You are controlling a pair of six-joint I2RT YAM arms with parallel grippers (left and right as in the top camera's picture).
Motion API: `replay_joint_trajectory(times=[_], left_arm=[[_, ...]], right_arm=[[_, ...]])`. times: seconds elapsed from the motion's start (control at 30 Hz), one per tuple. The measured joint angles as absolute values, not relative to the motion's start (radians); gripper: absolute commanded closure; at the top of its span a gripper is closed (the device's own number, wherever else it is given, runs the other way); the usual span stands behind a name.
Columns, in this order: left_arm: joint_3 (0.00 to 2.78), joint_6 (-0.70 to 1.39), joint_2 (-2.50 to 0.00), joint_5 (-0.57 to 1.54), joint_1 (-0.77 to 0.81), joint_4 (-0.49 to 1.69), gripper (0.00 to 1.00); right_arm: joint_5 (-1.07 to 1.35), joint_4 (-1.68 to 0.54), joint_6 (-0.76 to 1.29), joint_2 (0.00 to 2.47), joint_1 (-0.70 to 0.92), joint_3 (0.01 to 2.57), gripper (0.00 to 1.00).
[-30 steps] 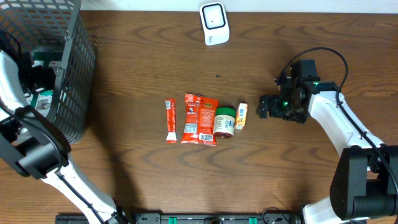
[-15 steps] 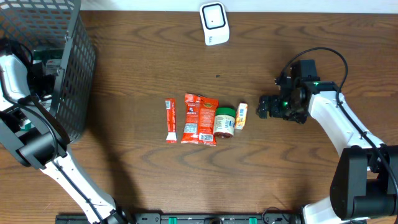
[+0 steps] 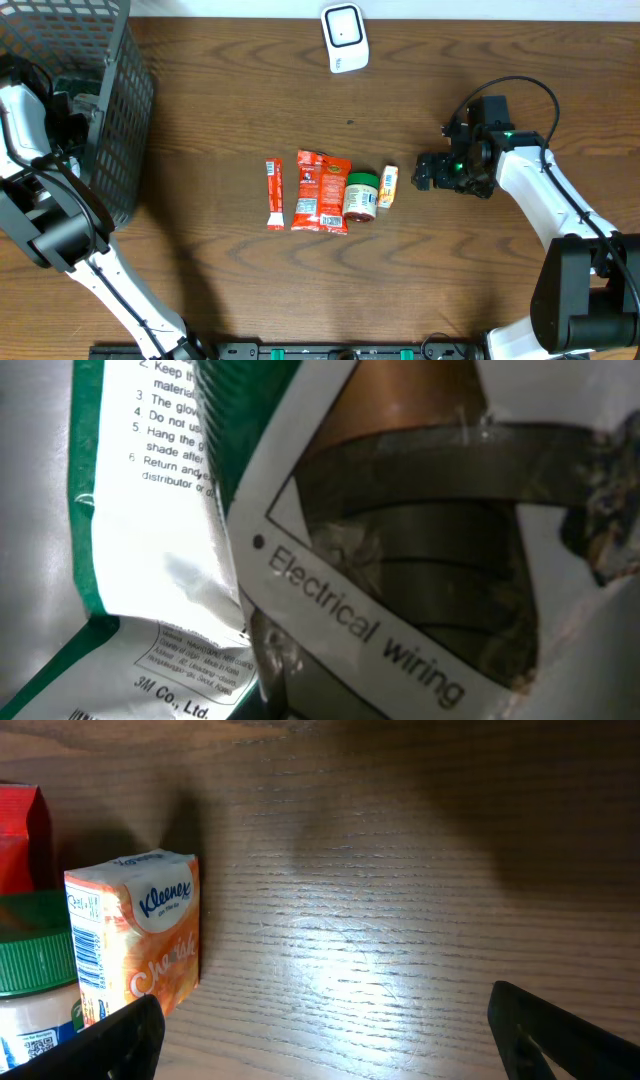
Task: Scan the item barcode
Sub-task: 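Grasp the green-white 3M Comfort Grip gloves pack in the basket, then carry the gloves pack out and lay it left of the red stick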
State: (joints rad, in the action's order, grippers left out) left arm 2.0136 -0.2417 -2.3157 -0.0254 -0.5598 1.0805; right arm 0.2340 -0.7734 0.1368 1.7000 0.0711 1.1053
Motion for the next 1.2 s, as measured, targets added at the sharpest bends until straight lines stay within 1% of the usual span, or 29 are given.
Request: replay_joint_trajectory(times=[0.1, 0.2, 0.5, 0.63, 0.7, 0.87, 1.0, 1.07, 1.1, 1.2], left_arm=[[2.012, -0.217, -2.298, -0.025, -0.562, 1.068, 0.93], [2.004, -0.183, -2.219, -0.016, -0.567, 1.029, 0.93], [2.012, -0.058, -1.704, -0.006, -0.567, 0.911, 0.93], [2.012, -0.003, -1.589, 0.010, -0.560, 0.904, 0.93], [2.012, 0.012, -1.505, 0.054, -0.534, 0.913, 0.93], [2.012, 0.038, -1.305, 0.159, -0.336, 1.087, 0.93], [2.003, 0.079, -1.255, 0.180, -0.160, 1.250, 0.93], [1.948, 0.091, -1.262, 0.186, -0.072, 1.283, 0.93], [1.887, 0.102, -1.276, 0.186, -0.023, 1.275, 0.93], [1.702, 0.131, -1.324, 0.184, 0.060, 1.221, 0.93]], right_arm=[[0.234, -0.773, 0.137, 1.700, 0.071, 1.106, 0.01], [0.234, -0.773, 0.137, 1.700, 0.071, 1.105, 0.01], [0.234, -0.773, 0.137, 1.700, 0.071, 1.106, 0.01], [0.234, -0.774, 0.137, 1.700, 0.071, 1.105, 0.01], [0.234, -0.774, 0.137, 1.700, 0.071, 1.105, 0.01], [0.234, -0.774, 0.137, 1.700, 0.071, 1.105, 0.01], [0.234, -0.773, 0.137, 1.700, 0.071, 1.106, 0.01], [0.234, -0.773, 0.136, 1.700, 0.071, 1.106, 0.01], [0.234, -0.773, 0.137, 1.700, 0.071, 1.106, 0.01], [0.234, -0.773, 0.137, 1.700, 0.071, 1.106, 0.01]])
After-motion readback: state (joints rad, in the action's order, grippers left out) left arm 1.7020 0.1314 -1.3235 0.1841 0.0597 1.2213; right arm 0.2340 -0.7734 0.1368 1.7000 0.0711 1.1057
